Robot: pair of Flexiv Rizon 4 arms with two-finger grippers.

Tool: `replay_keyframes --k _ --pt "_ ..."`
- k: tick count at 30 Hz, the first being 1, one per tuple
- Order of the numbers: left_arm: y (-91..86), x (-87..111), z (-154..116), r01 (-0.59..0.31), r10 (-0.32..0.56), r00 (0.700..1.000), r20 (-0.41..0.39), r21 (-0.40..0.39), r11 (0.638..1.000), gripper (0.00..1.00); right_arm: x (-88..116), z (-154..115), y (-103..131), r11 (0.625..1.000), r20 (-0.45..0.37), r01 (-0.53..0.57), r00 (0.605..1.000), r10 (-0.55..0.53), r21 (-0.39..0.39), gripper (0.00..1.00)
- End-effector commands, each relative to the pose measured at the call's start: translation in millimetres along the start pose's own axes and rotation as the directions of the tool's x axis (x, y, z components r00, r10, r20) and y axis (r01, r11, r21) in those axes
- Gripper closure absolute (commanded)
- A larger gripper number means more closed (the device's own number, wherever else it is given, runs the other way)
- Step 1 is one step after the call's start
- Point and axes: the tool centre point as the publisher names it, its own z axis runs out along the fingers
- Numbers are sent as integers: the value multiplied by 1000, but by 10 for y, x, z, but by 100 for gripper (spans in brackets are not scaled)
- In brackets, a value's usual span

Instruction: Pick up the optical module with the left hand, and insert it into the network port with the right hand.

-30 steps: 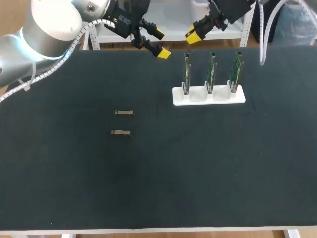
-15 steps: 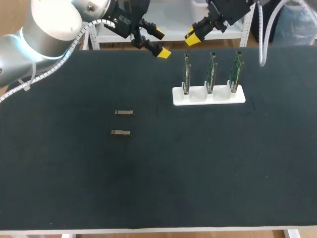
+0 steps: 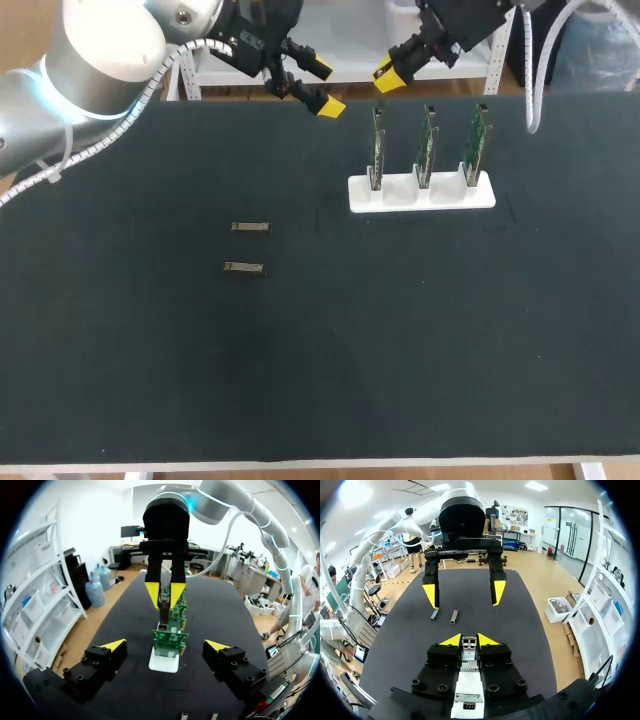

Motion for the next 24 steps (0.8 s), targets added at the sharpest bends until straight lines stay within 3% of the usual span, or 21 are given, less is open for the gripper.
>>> replay_keyframes --k 1,24 --pt "-8 0 -2 0 0 1000 -2 -2 1000 0 6 3 71 1000 2 4 1000 -4 28 100" --pt "-8 0 -2 0 0 1000 -2 -2 1000 0 43 32 99 1000 2 2 1000 -2 24 100"
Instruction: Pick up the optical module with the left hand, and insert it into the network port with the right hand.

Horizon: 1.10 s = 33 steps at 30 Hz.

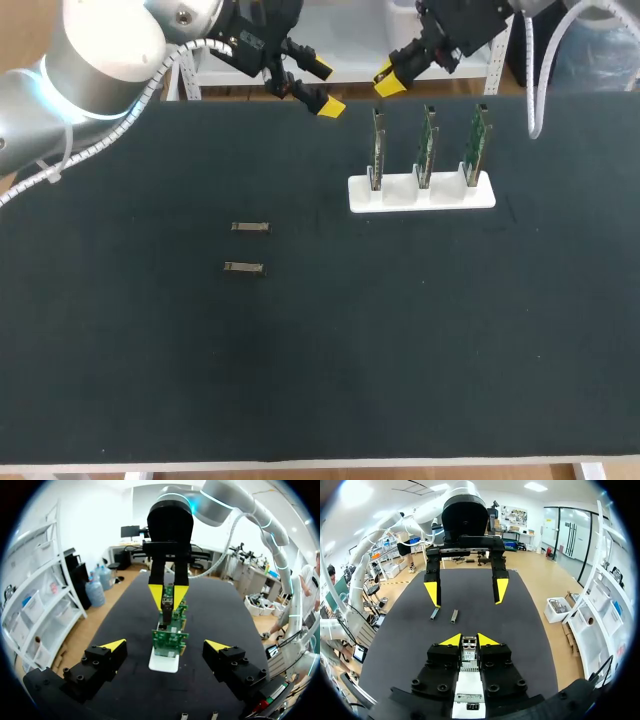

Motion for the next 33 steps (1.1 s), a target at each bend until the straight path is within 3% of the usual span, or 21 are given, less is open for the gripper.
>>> replay_keyframes --k 1,33 --pt "-8 0 -2 0 0 1000 -2 -2 1000 0 2 8 54 1000 1 2 1000 -2 14 100" --pt "-8 0 -2 0 0 1000 -2 -2 1000 0 18 7 -24 1000 -14 19 1000 -18 21 100"
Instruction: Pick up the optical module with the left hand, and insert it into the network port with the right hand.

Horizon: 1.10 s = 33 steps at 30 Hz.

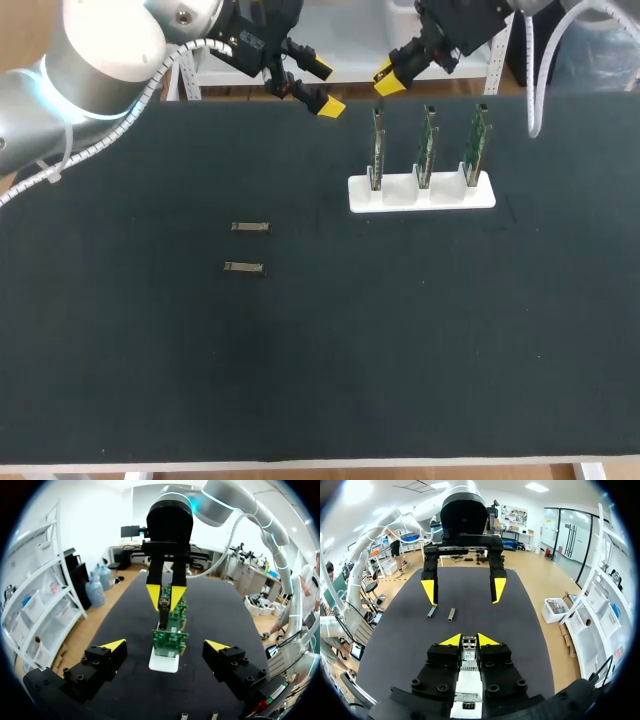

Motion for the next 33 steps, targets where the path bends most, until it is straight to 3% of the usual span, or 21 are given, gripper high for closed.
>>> replay_keyframes --k 1,33 --pt "-8 0 -2 0 0 1000 -2 -2 1000 0 6 6 15 1000 0 1 1000 -1 3 100" --pt "-8 0 -2 0 0 1000 -2 -2 1000 0 -25 18 -21 1000 3 6 1000 -6 1 100"
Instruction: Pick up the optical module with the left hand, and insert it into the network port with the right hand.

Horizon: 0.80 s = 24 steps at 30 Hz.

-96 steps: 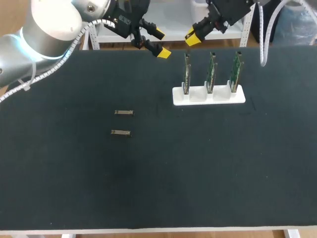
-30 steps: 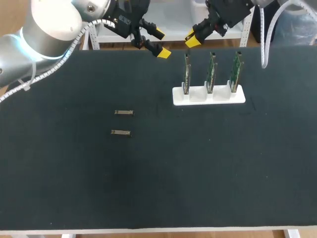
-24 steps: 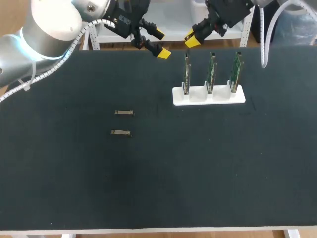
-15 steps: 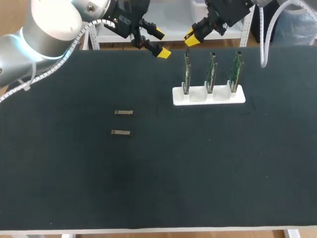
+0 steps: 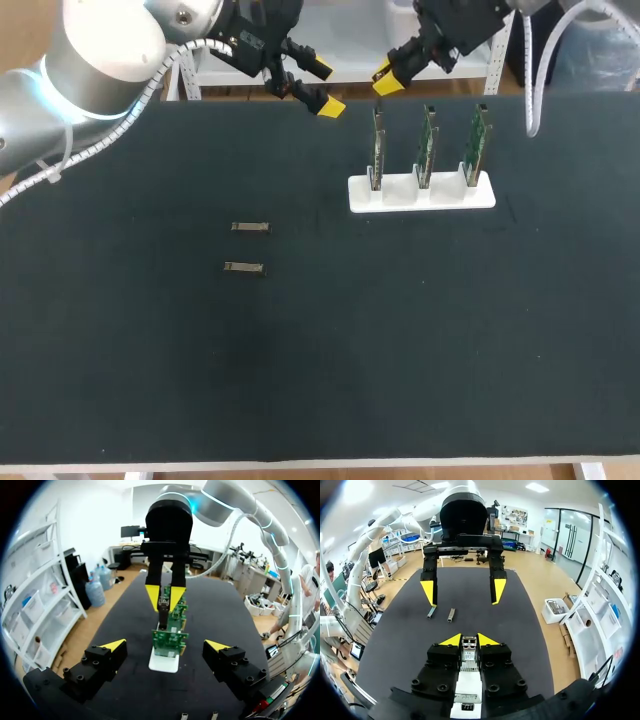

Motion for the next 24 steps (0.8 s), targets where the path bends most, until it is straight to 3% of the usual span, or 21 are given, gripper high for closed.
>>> replay_keyframes --k 1,24 --pt "-8 0 -2 0 0 1000 -2 -2 1000 0 -7 8 -8 1000 0 2 1000 -2 0 100" --pt "-8 0 -2 0 0 1000 -2 -2 1000 0 34 0 -30 1000 -3 -2 1000 2 -8 100"
